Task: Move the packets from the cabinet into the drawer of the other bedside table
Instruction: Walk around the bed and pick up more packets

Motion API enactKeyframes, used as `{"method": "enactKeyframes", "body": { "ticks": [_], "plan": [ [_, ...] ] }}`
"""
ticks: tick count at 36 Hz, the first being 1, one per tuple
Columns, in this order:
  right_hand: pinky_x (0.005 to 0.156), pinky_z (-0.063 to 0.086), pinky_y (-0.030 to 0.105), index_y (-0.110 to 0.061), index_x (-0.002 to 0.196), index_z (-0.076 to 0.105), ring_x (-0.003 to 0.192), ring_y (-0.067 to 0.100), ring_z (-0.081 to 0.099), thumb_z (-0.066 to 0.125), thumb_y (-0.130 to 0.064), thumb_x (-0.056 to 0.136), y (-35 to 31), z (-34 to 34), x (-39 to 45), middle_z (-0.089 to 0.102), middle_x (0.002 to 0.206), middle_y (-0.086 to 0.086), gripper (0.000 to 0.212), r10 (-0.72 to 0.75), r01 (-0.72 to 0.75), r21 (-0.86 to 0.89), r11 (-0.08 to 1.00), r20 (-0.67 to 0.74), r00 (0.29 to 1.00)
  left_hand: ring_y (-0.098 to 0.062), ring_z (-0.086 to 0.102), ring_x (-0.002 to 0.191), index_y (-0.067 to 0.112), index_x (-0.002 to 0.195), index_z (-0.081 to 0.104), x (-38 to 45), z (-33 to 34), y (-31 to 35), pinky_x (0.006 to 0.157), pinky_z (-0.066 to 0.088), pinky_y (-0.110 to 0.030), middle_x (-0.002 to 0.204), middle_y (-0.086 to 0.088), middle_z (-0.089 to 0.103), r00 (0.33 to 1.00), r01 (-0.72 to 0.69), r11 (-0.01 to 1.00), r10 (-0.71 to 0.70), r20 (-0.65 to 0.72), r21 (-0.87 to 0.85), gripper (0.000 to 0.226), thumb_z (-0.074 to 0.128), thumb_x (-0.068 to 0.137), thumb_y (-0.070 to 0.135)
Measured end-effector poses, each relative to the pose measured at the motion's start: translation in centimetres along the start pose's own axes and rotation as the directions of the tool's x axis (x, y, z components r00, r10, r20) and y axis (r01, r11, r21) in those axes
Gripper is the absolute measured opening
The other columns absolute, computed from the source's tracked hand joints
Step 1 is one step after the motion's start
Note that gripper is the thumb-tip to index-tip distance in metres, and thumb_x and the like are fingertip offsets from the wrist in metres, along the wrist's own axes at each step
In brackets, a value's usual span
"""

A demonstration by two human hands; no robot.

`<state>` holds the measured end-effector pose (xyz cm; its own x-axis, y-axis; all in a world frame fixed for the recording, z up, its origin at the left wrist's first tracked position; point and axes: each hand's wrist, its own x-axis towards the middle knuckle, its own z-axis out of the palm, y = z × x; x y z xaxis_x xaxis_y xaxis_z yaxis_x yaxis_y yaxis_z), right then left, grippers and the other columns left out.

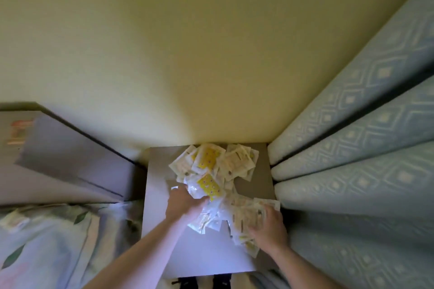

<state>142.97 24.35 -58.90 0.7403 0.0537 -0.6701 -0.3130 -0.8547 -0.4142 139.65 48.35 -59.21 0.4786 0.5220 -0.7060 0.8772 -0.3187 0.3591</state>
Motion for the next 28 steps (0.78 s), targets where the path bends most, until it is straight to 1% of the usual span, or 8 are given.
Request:
{"method": "enactKeyframes", "body": {
  "ticks": [5, 7, 11, 16, 19, 22, 24, 28],
  "plan": [
    [0.100, 0.049, 0.036, -0.020, 0.134, 0.051, 0.123, 0.031, 0.056, 0.084, -0.037, 0.069, 1.8, 2.5, 2.6, 0.048, 0.135, 0.008, 0.075, 0.054, -0.054, 0.001, 0.999, -0.087, 0.995, -0.027, 0.041, 0.138, 0.013, 0.146, 0.033, 2.7, 3.3, 0.3, 0.104, 0.044, -0.041, 0.145, -0.005, 0.042, 0.988, 0.137, 0.989, -0.140, -0.069, -0.053, 0.113, 0.080, 0.061, 0.070],
    [0.098, 0.049, 0.037, -0.017, 0.134, 0.051, 0.121, 0.033, 0.057, 0.085, -0.038, 0.067, 2.1, 3.3, 3.2, 0.049, 0.134, 0.010, 0.079, 0.073, -0.073, 0.000, 0.997, -0.123, 0.990, -0.026, 0.043, 0.135, 0.013, 0.143, 0.035, 3.3, 4.2, 0.2, 0.102, 0.045, -0.043, 0.141, -0.005, 0.044, 0.975, 0.176, 0.982, -0.182, -0.124, -0.062, 0.113, 0.081, 0.058, 0.071],
    [0.092, 0.053, 0.039, -0.015, 0.124, 0.053, 0.112, 0.034, 0.061, 0.090, -0.039, 0.059, 2.8, 4.6, 4.4, 0.054, 0.126, 0.010, 0.078, 0.069, -0.058, 0.059, 0.997, -0.204, 0.977, -0.029, 0.053, 0.122, 0.014, 0.127, 0.044, 4.1, 5.2, -0.3, 0.095, 0.049, -0.044, 0.127, -0.005, 0.053, 0.959, 0.157, 0.985, -0.168, -0.226, -0.068, 0.086, 0.082, 0.066, 0.063],
    [0.087, 0.056, 0.040, -0.023, 0.121, 0.053, 0.107, 0.029, 0.064, 0.089, -0.038, 0.066, 3.6, 5.4, 5.0, 0.061, 0.119, 0.002, 0.068, 0.045, -0.021, 0.103, 0.994, -0.228, 0.973, -0.028, 0.064, 0.093, 0.024, 0.094, 0.049, 4.6, 5.6, -1.5, 0.087, 0.054, -0.045, 0.098, 0.003, 0.063, 0.957, 0.080, 0.980, -0.126, -0.262, -0.181, 0.044, 0.076, 0.076, 0.054],
    [0.082, 0.058, 0.037, -0.028, 0.118, 0.054, 0.100, 0.023, 0.067, 0.086, -0.033, 0.074, 3.9, 5.3, 4.7, 0.064, 0.112, -0.005, 0.055, 0.067, -0.027, 0.196, 0.980, -0.204, 0.977, -0.031, 0.061, 0.086, 0.021, 0.080, 0.046, 4.2, 5.0, -1.8, 0.085, 0.053, -0.045, 0.079, 0.006, 0.057, 0.953, 0.055, 0.982, -0.106, -0.284, -0.179, 0.041, 0.074, 0.083, 0.050],
    [0.077, 0.052, 0.029, -0.024, 0.119, 0.058, 0.099, 0.020, 0.065, 0.081, -0.021, 0.083, 4.1, 4.7, 4.3, 0.065, 0.111, -0.004, 0.042, 0.054, 0.002, 0.256, 0.967, -0.210, 0.976, -0.028, 0.057, 0.069, 0.018, 0.070, 0.044, 3.6, 4.1, -1.9, 0.065, 0.047, -0.035, 0.066, 0.003, 0.052, 0.942, 0.019, 0.975, -0.092, -0.324, -0.222, 0.042, 0.075, 0.086, 0.043],
    [0.076, 0.050, 0.026, -0.020, 0.118, 0.063, 0.096, 0.016, 0.064, 0.078, -0.018, 0.087, 4.3, 4.4, 3.9, 0.068, 0.110, -0.002, 0.035, 0.057, 0.009, 0.291, 0.957, -0.217, 0.975, -0.018, 0.052, 0.060, 0.021, 0.062, 0.046, 3.1, 3.6, -2.1, 0.056, 0.038, -0.031, 0.061, 0.004, 0.051, 0.944, -0.020, 0.959, -0.075, -0.321, -0.282, 0.042, 0.074, 0.088, 0.038],
    [0.080, 0.059, 0.039, -0.015, 0.113, 0.070, 0.097, 0.023, 0.071, 0.076, -0.019, 0.089, 4.9, 3.6, 2.9, 0.073, 0.103, 0.001, 0.025, 0.110, -0.007, 0.405, 0.914, -0.231, 0.967, -0.015, 0.063, 0.076, 0.027, 0.067, 0.067, 2.3, 2.5, -3.4, 0.062, 0.040, -0.025, 0.073, 0.012, 0.066, 0.960, -0.070, 0.926, -0.038, -0.276, -0.371, 0.025, 0.073, 0.089, 0.037]
  ]
}}
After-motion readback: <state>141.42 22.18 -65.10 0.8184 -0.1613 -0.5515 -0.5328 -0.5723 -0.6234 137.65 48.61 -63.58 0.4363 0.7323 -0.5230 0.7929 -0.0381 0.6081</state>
